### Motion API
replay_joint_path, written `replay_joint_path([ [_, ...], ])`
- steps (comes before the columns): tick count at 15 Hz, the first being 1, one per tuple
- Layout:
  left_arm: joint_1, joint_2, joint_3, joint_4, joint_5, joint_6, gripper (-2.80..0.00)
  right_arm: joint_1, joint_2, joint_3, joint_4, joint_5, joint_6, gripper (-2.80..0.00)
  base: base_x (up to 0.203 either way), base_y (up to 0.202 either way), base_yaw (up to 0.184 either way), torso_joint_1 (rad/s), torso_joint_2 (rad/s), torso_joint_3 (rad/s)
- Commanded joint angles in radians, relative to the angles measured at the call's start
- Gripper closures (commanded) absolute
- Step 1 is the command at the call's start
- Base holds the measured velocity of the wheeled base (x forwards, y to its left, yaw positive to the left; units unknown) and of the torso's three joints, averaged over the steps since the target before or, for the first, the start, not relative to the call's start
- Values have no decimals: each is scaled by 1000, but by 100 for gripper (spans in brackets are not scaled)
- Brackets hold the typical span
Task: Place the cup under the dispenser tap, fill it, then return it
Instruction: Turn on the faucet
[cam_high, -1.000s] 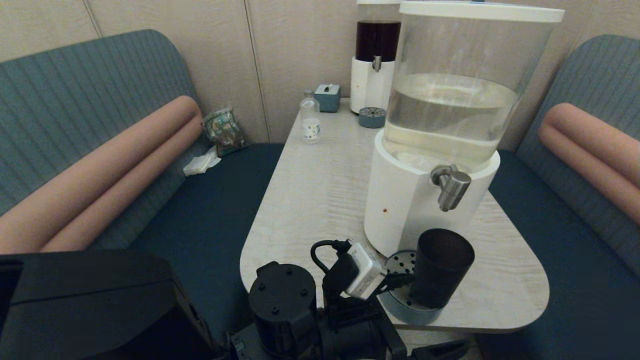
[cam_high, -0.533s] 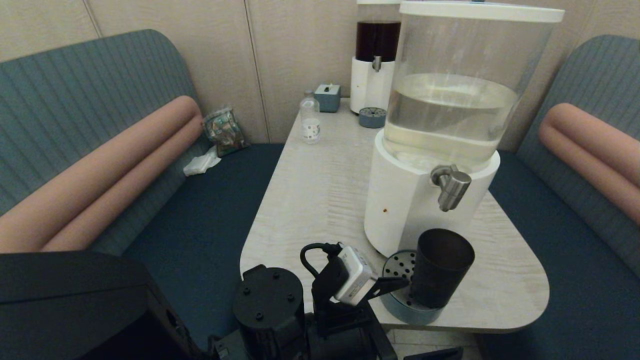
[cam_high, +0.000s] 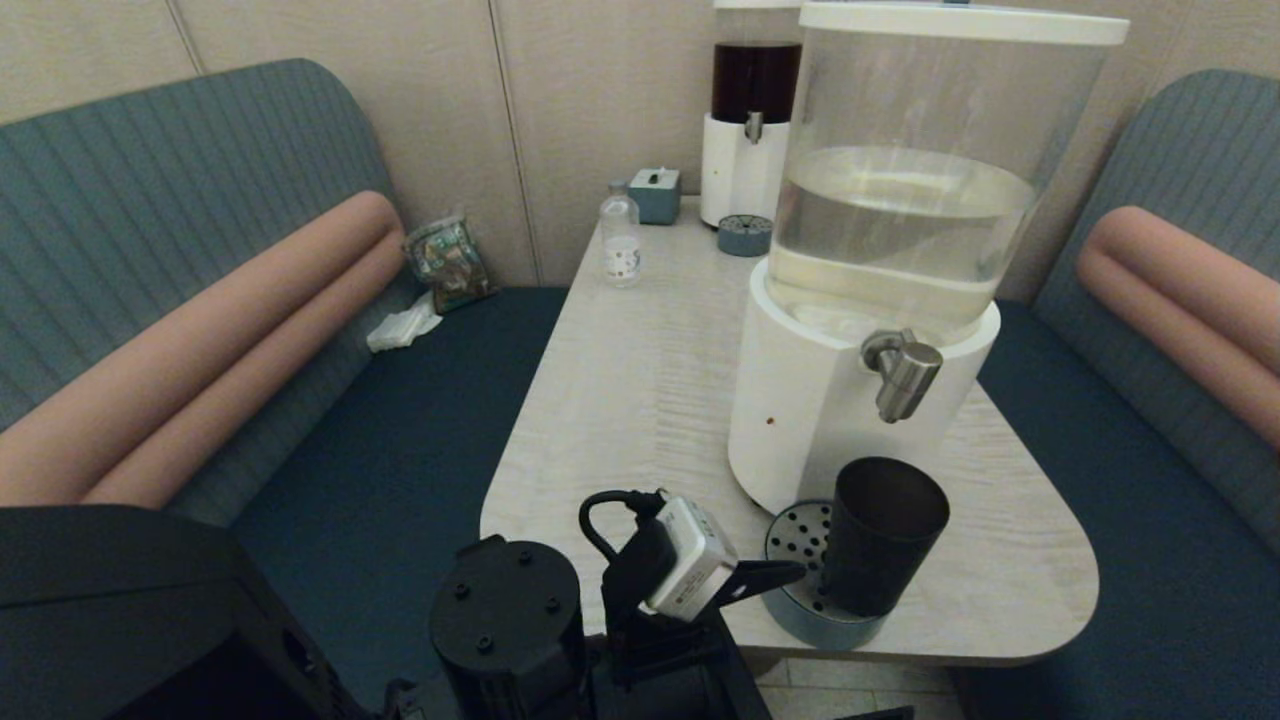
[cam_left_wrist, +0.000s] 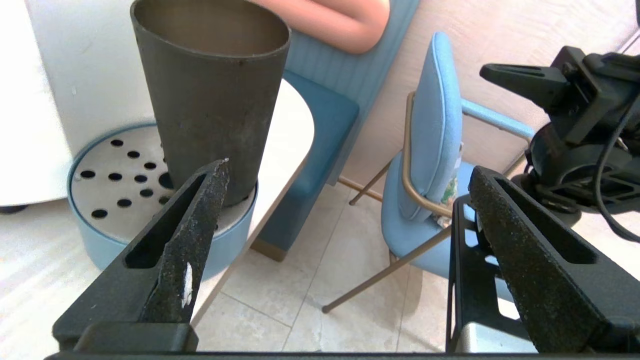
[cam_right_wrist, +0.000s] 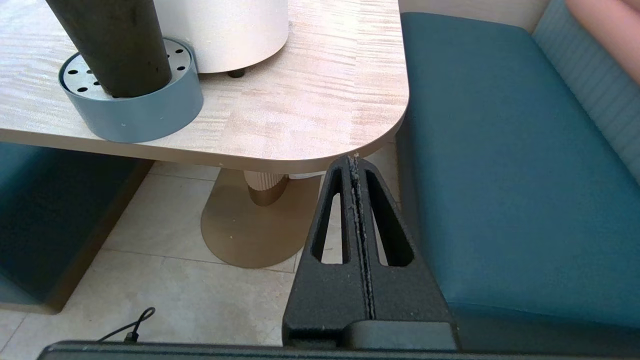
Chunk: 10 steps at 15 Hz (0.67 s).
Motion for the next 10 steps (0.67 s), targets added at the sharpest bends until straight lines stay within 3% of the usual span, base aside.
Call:
replay_joint_path([
  [1, 0, -15, 16, -8, -2, -1, -280, 0, 1, 1, 0, 1, 0, 0, 0, 0, 0, 0, 0, 0],
  [10, 2, -175, 115, -8, 56, -18, -280, 0, 1, 0, 0, 1, 0, 0, 0, 0, 0, 0, 0, 0],
])
